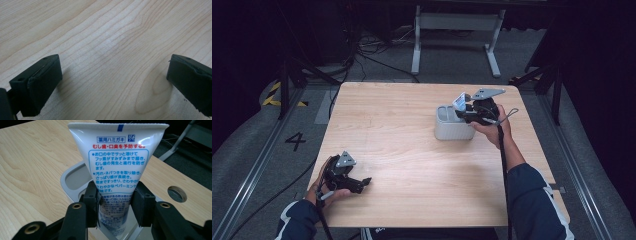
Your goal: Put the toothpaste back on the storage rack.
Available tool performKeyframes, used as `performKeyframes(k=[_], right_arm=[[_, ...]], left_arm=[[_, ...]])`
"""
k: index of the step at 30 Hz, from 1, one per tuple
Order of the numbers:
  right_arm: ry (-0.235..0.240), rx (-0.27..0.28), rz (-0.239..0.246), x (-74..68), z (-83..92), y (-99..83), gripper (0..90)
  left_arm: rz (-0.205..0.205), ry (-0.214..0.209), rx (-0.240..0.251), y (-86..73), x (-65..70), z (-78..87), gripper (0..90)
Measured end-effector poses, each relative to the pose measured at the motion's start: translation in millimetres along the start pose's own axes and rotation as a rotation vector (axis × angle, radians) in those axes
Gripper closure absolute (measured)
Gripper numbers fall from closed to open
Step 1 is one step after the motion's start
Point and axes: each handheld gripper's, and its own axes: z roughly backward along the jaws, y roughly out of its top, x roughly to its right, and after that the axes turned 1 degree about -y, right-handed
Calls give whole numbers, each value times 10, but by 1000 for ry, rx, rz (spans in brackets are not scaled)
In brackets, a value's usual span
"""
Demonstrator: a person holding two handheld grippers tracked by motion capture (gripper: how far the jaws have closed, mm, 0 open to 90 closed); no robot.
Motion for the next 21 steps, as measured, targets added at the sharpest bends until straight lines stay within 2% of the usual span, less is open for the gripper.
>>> performKeyframes(k=[15, 21], right_arm=[[-2, -48, 12, 16, 2, -83, 606], [0, -46, 11, 24, 15, -86, 602]], left_arm=[[0, 0, 0, 0, 0, 0, 5], [0, 1, 0, 0, 0, 0, 5]])
